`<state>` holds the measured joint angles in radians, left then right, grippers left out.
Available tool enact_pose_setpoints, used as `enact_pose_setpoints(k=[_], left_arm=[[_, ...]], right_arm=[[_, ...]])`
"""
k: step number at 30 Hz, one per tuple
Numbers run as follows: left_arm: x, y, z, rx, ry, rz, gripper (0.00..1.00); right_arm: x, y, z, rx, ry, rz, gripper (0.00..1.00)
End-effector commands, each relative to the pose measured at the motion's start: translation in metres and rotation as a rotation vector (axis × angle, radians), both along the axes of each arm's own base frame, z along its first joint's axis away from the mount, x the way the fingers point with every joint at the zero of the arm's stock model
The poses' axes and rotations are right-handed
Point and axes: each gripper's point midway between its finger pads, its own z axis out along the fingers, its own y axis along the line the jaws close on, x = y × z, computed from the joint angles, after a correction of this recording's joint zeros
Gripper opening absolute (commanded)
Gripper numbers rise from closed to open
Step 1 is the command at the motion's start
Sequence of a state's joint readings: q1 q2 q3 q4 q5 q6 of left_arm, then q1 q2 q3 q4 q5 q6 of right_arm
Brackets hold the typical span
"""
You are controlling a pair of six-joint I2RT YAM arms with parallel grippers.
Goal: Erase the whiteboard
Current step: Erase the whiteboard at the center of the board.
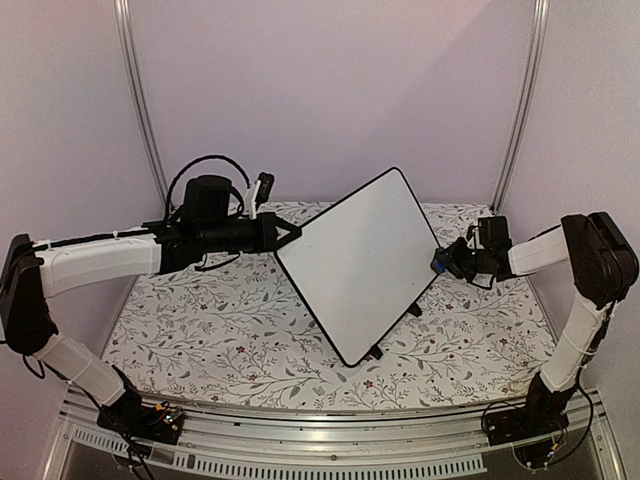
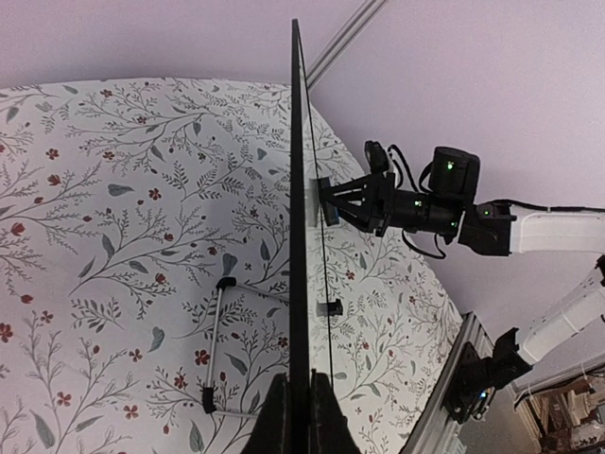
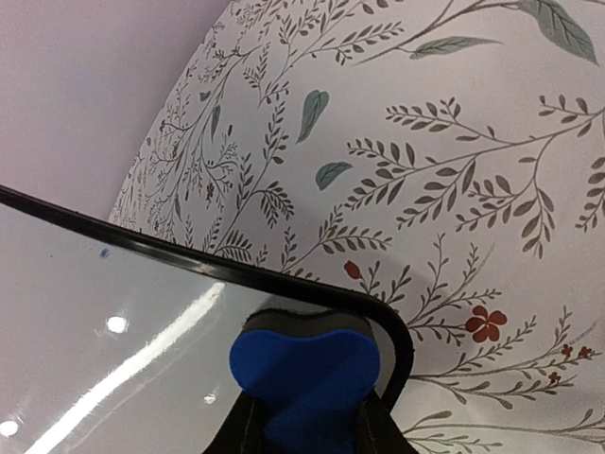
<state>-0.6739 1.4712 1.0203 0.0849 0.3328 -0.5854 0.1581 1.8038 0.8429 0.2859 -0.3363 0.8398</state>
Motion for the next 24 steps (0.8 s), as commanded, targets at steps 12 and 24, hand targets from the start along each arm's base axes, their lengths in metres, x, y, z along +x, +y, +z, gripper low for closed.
enact_pose_setpoints(k=[12,24], left_arm=[[-0.027,-0.020,0.015,-0.009,-0.098,-0.157,0.00],[-0.028,-0.019,0.019,-0.014,-0.105,-0.156,0.00]], right_arm=[[-0.060,0.110,0.027,-0.102,-0.304,0.304,0.17],[-0.110,0.105,-0.005,-0.032,-0.262,0.162,0.18]])
